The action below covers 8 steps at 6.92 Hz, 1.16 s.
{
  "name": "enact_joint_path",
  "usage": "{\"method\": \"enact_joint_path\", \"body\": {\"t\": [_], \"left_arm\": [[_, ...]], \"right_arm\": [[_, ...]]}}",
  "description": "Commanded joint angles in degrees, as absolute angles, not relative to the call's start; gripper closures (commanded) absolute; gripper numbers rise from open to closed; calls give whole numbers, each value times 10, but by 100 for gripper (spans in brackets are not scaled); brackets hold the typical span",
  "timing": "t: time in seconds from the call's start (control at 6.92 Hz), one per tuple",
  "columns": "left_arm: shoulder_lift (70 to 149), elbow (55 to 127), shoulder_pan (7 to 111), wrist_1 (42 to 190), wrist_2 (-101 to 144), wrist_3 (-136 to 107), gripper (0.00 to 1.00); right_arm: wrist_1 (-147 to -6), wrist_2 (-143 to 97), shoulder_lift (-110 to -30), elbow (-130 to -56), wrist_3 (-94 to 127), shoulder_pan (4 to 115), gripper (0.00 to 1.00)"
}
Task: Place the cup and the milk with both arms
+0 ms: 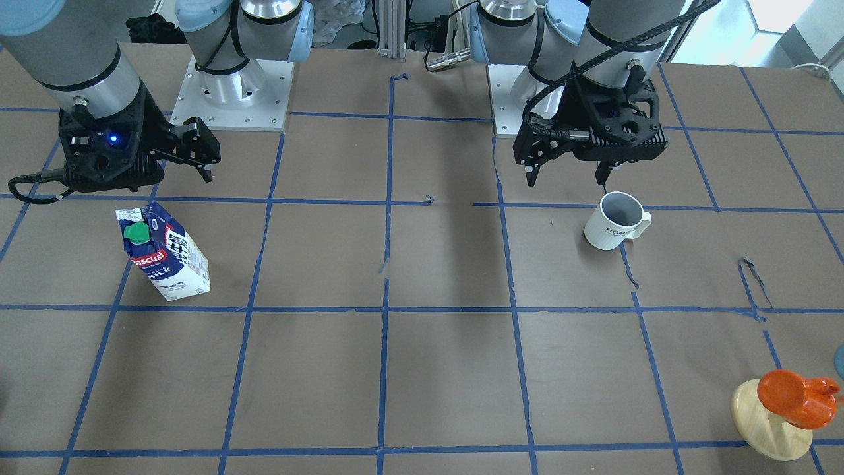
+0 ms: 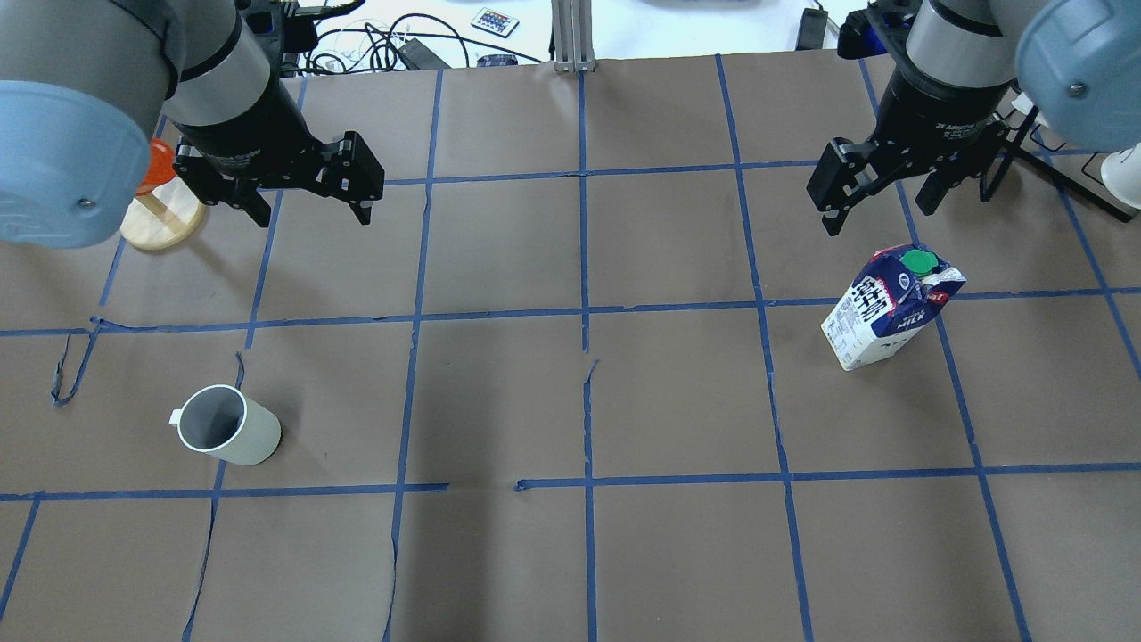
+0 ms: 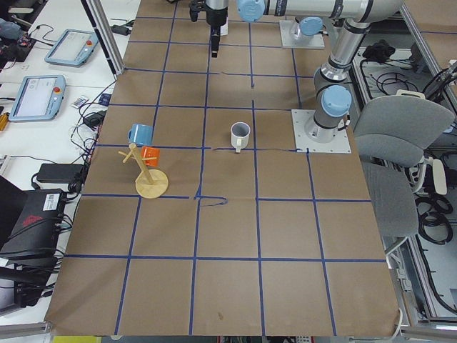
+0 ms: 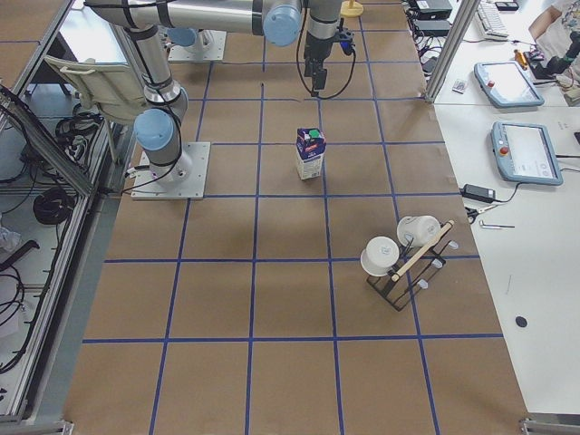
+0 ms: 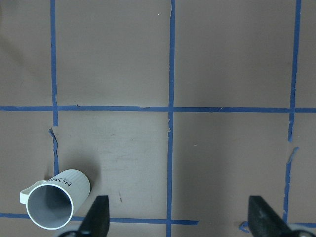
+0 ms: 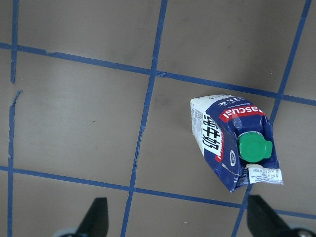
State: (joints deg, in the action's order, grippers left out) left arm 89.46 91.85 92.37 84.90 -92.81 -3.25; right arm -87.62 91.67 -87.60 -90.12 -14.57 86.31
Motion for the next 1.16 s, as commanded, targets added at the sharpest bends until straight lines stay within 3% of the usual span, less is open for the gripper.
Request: {"method": "enact_joint_path", "body": {"t": [0.0,1.01], "left_arm": [[895,918,924,849,-929,-33,0],[895,919,924,850,-930,-32,0]], "right_arm": [[-876,916,-878,-899,-146,863,0],[-876,916,-889,-901,-147,867,0]]}}
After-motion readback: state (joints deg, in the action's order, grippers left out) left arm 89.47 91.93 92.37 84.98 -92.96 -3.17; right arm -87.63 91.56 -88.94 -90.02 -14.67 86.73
